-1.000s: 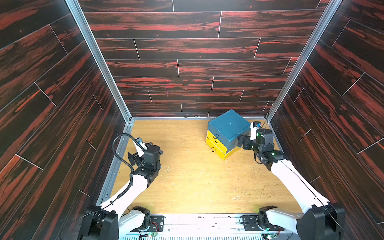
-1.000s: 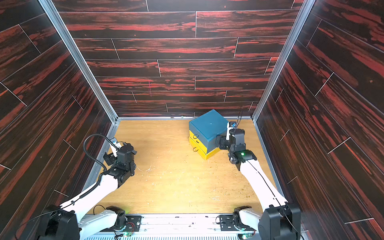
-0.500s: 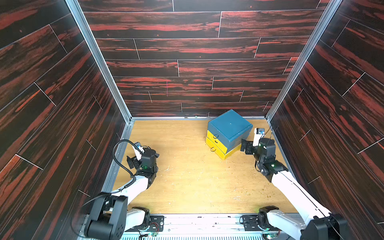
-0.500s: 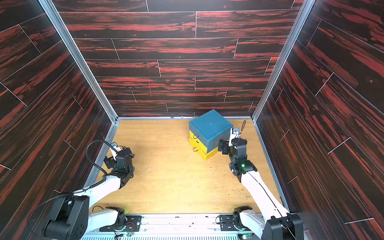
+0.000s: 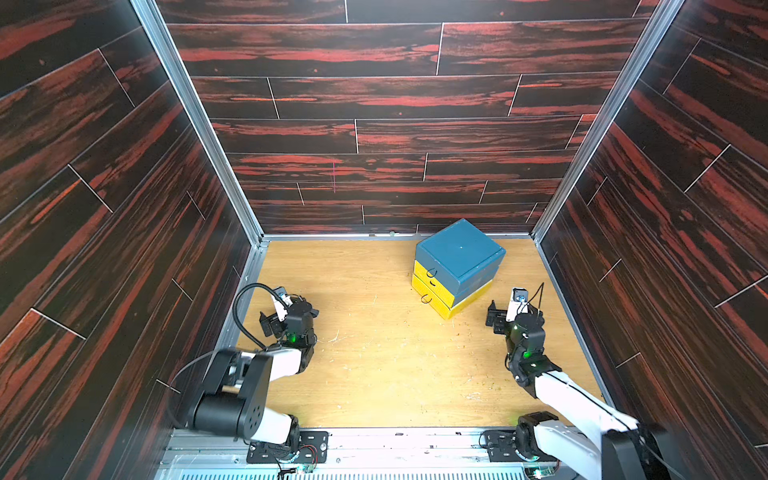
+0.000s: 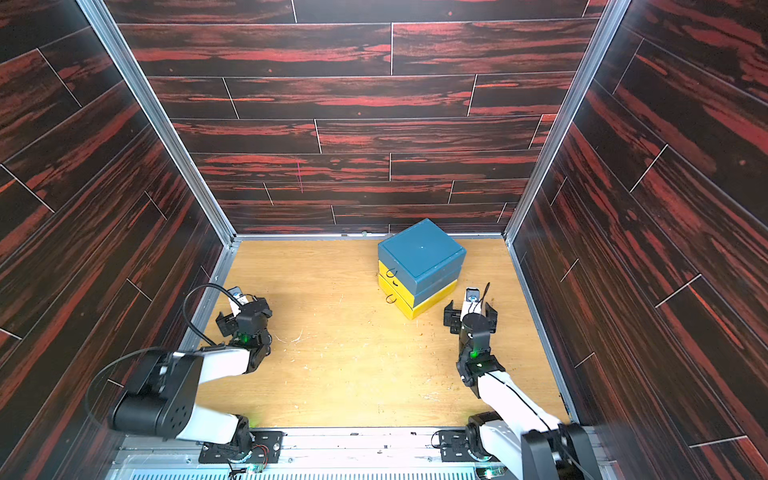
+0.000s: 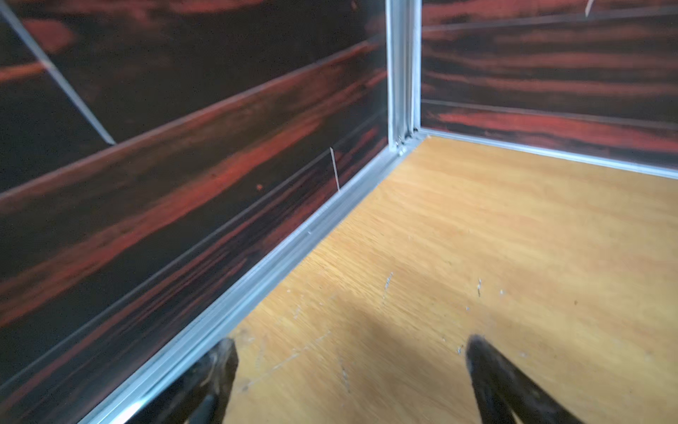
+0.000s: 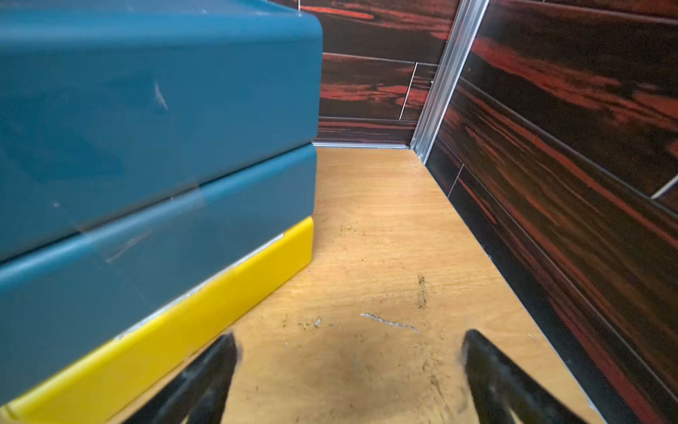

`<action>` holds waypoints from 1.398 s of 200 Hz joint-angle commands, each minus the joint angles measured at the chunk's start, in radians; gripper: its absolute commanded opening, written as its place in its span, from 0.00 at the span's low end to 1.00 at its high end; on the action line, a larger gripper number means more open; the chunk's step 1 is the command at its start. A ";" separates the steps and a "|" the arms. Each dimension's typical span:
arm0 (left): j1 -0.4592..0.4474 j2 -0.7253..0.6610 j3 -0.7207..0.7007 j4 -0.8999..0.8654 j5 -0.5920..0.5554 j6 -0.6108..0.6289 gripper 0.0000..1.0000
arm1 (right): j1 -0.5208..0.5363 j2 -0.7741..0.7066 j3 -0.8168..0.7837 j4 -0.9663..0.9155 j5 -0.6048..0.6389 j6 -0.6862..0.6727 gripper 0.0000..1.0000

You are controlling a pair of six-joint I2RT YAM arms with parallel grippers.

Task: Place the fruit knives into the drawer by color
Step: Reset both arms

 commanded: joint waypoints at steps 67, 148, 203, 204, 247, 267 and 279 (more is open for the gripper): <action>0.011 -0.016 -0.065 0.178 0.116 0.051 1.00 | -0.077 0.368 -0.184 0.881 -0.016 -0.053 0.98; 0.045 0.000 -0.018 0.097 0.200 0.038 1.00 | -0.198 0.546 -0.169 1.001 -0.198 0.027 0.98; 0.098 0.069 -0.015 0.148 0.299 0.011 1.00 | -0.285 0.486 0.019 0.545 -0.342 0.104 0.99; 0.097 0.070 -0.015 0.151 0.299 0.012 1.00 | -0.290 0.486 0.018 0.545 -0.352 0.106 0.98; 0.104 0.056 0.005 0.080 0.319 0.002 1.00 | -0.302 0.488 0.022 0.542 -0.375 0.114 0.98; 0.112 0.052 0.007 0.070 0.334 -0.001 1.00 | -0.309 0.488 0.020 0.546 -0.387 0.116 0.98; 0.112 0.050 0.007 0.068 0.334 0.000 1.00 | -0.309 0.486 0.016 0.552 -0.385 0.115 0.98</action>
